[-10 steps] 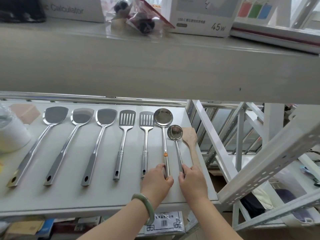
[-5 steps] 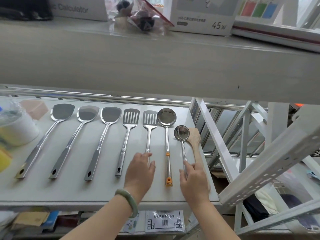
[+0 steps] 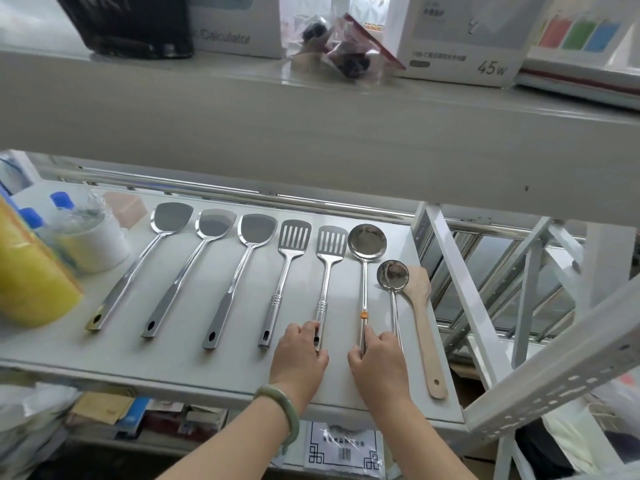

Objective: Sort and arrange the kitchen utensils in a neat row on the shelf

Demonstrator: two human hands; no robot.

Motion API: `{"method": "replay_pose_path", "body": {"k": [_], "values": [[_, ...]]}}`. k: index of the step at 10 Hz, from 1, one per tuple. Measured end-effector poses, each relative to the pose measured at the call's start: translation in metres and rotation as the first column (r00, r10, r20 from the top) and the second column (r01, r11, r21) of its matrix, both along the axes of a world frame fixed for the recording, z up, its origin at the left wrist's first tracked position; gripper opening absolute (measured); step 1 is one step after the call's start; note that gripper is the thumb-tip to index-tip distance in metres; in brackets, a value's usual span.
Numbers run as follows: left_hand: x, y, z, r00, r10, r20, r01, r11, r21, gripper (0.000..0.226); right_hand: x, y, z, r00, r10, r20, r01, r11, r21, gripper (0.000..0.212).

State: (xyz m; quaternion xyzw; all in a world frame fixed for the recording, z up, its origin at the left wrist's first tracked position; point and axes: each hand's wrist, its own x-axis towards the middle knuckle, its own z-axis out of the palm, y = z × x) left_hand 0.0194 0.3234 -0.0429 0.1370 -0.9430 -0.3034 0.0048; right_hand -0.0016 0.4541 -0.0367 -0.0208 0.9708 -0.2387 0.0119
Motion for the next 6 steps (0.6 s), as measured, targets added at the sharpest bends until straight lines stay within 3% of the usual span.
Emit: {"method": "replay_pose_path", "body": {"k": [2, 4, 5, 6], "values": [[0.005, -0.006, 0.005, 0.998, -0.055, 0.020, 0.055, 0.998, -0.018, 0.057, 0.007, -0.004, 0.006, 1.000, -0.021, 0.020, 0.020, 0.999, 0.026, 0.053], [0.057, -0.037, 0.024, 0.986, -0.131, -0.099, 0.130, 0.991, -0.017, 0.057, 0.020, -0.009, 0.014, 0.993, -0.112, 0.030, 0.110, 0.993, 0.052, 0.053], [0.103, -0.077, 0.028, 0.969, -0.180, -0.169, 0.187, 0.982, 0.026, 0.052, 0.035, -0.014, 0.026, 0.990, -0.136, -0.018, 0.137, 0.989, 0.063, 0.059], [0.152, -0.135, 0.038, 0.939, -0.174, -0.296, 0.210, 0.973, 0.092, 0.041, 0.053, -0.017, 0.044, 0.979, -0.123, -0.162, 0.135, 0.988, 0.069, 0.059]]}}
